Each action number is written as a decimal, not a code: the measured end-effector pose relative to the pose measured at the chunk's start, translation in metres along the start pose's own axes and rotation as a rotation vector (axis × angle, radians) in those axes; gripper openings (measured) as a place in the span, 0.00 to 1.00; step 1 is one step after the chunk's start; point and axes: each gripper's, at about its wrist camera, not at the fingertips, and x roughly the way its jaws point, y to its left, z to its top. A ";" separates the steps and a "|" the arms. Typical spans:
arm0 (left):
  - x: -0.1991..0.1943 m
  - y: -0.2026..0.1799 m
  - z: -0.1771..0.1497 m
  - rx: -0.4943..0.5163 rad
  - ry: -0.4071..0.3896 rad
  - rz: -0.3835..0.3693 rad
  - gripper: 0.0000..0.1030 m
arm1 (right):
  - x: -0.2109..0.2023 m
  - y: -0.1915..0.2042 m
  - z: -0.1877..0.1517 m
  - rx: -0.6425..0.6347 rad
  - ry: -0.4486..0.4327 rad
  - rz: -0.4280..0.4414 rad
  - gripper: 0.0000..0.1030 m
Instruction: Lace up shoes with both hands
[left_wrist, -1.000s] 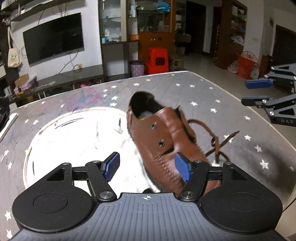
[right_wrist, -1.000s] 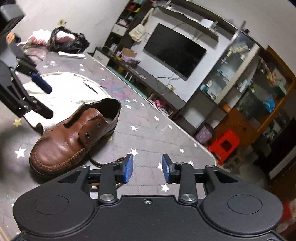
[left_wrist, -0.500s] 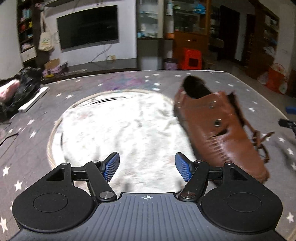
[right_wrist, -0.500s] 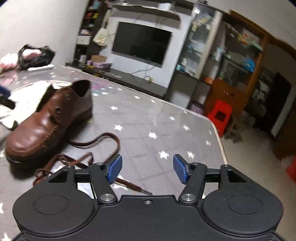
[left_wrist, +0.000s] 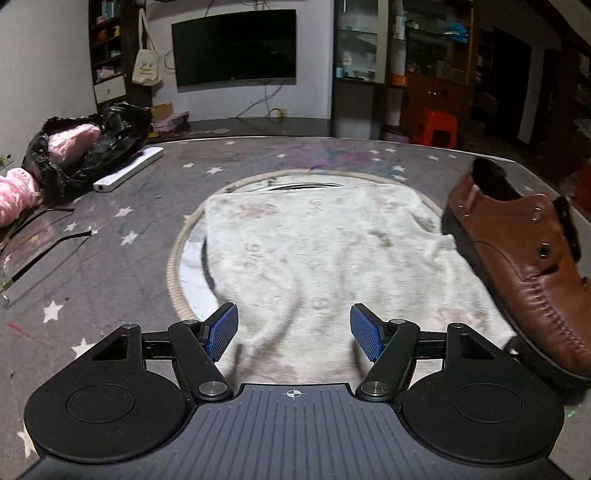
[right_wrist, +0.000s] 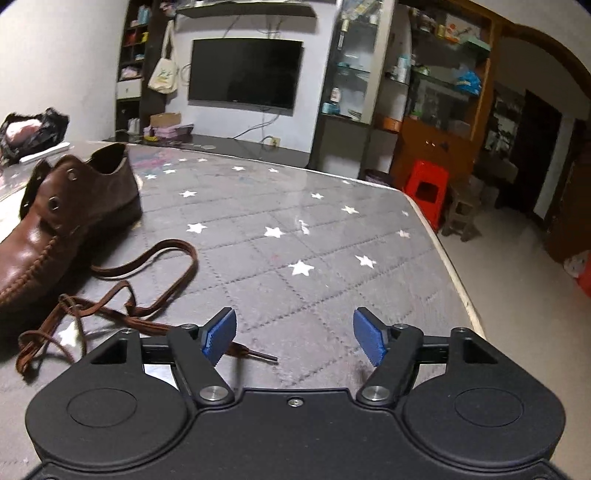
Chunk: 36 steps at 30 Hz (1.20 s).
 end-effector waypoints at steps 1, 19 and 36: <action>0.001 0.001 0.000 0.002 -0.003 0.001 0.67 | 0.001 -0.001 -0.001 0.010 0.002 0.001 0.72; 0.024 0.025 -0.006 0.022 0.002 0.014 0.70 | 0.013 -0.020 -0.005 0.106 0.049 0.018 0.77; 0.029 0.027 -0.008 0.050 -0.013 -0.005 0.80 | 0.013 -0.022 -0.014 0.107 0.090 0.065 0.98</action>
